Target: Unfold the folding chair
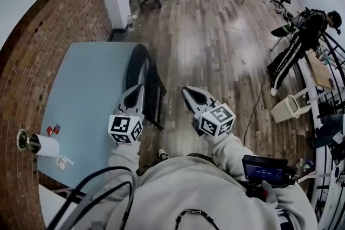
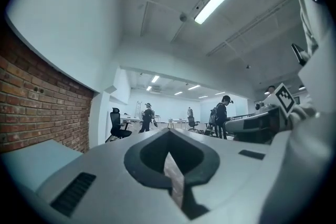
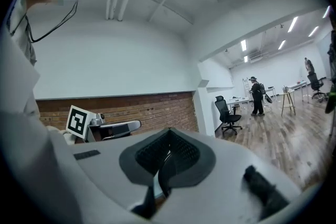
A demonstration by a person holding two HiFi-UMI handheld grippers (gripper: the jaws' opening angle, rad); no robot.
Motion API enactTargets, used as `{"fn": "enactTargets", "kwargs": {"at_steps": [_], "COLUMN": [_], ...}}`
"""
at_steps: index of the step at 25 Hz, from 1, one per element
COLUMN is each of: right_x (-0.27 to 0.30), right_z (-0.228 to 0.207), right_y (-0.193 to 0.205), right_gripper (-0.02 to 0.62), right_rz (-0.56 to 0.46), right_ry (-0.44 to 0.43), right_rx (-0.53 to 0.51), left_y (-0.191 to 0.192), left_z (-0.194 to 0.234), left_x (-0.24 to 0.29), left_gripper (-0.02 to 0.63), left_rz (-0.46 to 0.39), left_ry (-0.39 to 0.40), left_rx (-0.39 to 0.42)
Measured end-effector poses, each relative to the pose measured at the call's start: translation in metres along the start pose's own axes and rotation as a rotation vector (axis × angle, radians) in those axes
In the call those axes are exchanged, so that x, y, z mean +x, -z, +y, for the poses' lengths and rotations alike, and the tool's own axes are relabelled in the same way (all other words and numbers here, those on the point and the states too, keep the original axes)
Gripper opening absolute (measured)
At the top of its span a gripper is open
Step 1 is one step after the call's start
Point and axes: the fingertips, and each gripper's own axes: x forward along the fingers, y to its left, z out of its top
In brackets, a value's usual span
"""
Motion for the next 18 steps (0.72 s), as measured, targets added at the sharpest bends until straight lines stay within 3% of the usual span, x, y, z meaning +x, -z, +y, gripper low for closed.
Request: {"fn": "enactTargets", "kwargs": {"at_steps": [3, 10, 18], "right_x": [0.031, 0.083, 0.107], "right_z": [-0.009, -0.035, -0.053], "right_y": [0.000, -0.025, -0.029], "right_gripper": [0.008, 0.008, 0.008], "right_rz": [0.016, -0.037, -0.023], "right_ry": [-0.042, -0.049, -0.074], "right_rx": [0.013, 0.014, 0.030], "left_y": [0.007, 0.020, 0.034], "left_z": [0.023, 0.062, 0.071], "left_x": [0.018, 0.057, 0.089], "left_gripper": [0.003, 0.003, 0.003], "left_rz": [0.030, 0.067, 0.128], "left_ry": [0.007, -0.015, -0.002], "left_rx": [0.003, 0.000, 0.000]}}
